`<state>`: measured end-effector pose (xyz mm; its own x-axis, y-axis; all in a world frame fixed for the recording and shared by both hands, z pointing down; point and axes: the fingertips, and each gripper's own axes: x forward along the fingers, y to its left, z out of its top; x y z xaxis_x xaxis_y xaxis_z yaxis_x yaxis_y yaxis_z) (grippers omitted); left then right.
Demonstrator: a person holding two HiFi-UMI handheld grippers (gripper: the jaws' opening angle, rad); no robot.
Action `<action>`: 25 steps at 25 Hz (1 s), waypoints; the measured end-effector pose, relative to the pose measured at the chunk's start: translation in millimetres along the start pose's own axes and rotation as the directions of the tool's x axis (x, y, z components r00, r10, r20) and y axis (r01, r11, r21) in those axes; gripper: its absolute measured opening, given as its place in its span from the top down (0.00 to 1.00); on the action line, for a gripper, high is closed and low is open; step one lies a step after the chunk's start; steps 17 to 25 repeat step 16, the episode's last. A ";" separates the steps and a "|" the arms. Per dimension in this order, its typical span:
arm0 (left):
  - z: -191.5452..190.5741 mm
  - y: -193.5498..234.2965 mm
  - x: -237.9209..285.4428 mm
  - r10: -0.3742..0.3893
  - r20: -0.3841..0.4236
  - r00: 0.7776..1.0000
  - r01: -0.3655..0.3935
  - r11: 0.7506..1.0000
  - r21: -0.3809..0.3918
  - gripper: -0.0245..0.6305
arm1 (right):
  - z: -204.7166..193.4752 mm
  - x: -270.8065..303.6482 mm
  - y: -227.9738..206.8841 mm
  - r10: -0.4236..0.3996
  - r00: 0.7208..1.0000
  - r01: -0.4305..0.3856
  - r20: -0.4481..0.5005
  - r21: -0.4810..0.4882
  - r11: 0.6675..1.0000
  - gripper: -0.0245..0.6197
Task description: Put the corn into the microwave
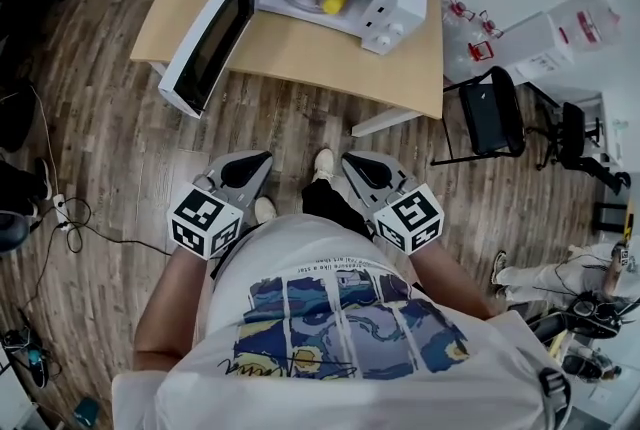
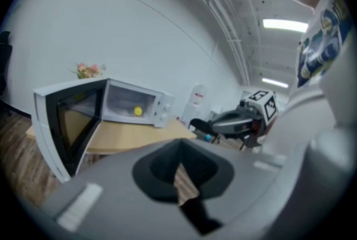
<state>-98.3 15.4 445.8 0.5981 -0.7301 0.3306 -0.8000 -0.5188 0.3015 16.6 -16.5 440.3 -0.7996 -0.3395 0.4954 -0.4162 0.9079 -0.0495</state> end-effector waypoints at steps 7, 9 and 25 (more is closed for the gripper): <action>11.2 7.3 39.2 0.007 -0.024 1.000 -0.007 1.000 0.017 0.95 | -3.4 -9.2 -38.6 -0.028 1.000 0.028 0.010 0.030 0.999 0.95; 16.5 13.6 53.0 0.025 -0.023 0.999 -0.025 1.000 0.005 0.95 | -2.7 -12.2 -53.3 -0.030 1.000 0.030 0.005 0.023 0.999 0.95; 30.3 38.6 120.7 0.099 -0.037 0.994 -0.099 0.995 0.001 0.93 | -8.1 -18.4 -117.8 -0.049 0.999 0.049 -0.004 0.044 0.998 0.95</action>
